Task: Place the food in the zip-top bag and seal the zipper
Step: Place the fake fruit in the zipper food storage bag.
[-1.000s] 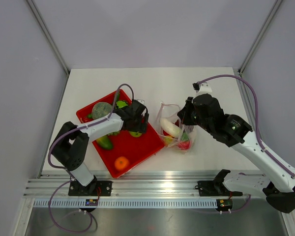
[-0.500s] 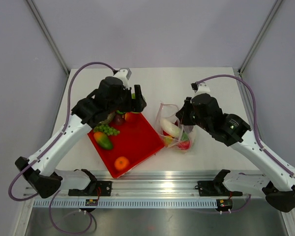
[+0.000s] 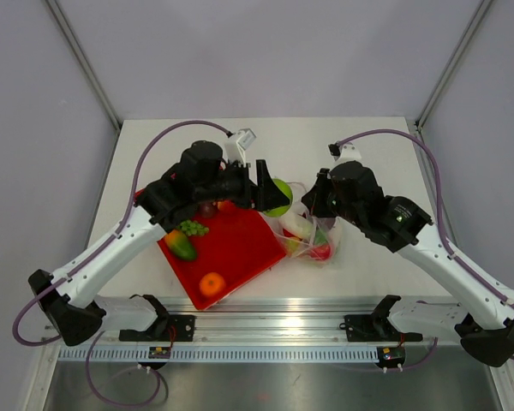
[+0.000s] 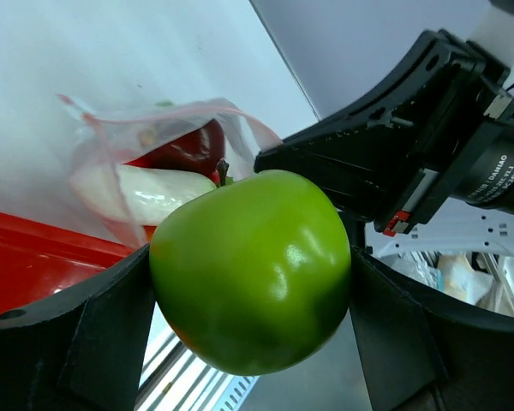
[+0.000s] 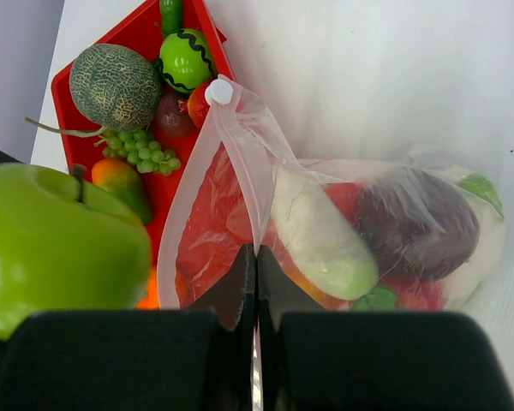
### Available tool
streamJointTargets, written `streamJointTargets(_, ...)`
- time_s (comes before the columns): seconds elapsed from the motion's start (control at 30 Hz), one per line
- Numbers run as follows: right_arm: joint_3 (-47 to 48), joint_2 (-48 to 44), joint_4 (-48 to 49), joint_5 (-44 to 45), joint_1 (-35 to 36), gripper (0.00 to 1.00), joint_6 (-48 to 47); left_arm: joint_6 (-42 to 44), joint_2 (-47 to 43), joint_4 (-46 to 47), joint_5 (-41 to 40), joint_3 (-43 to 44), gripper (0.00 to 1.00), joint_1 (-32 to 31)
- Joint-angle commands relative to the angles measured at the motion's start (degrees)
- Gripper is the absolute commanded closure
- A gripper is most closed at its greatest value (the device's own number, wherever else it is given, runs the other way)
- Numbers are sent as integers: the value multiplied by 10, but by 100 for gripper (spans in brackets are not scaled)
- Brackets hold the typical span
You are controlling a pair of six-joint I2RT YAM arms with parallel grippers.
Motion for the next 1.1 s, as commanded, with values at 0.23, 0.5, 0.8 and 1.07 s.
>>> streamJointTargets(0.23,16,-19,23,2,0,100,15,-23,63,86,38,-31,39,-28)
streamJointTargets(0.5,9,-34,23,20,0,100,16,1,82,41,33,7,1,-29)
streamJointTargets(0.8,6,-36,23,18,0,100,16,41,22,-36,-26,69,17,-36)
streamJointTargets(1.07,9,-37,10,12,0,100,13,74,45,-111,-121,56,22,-35)
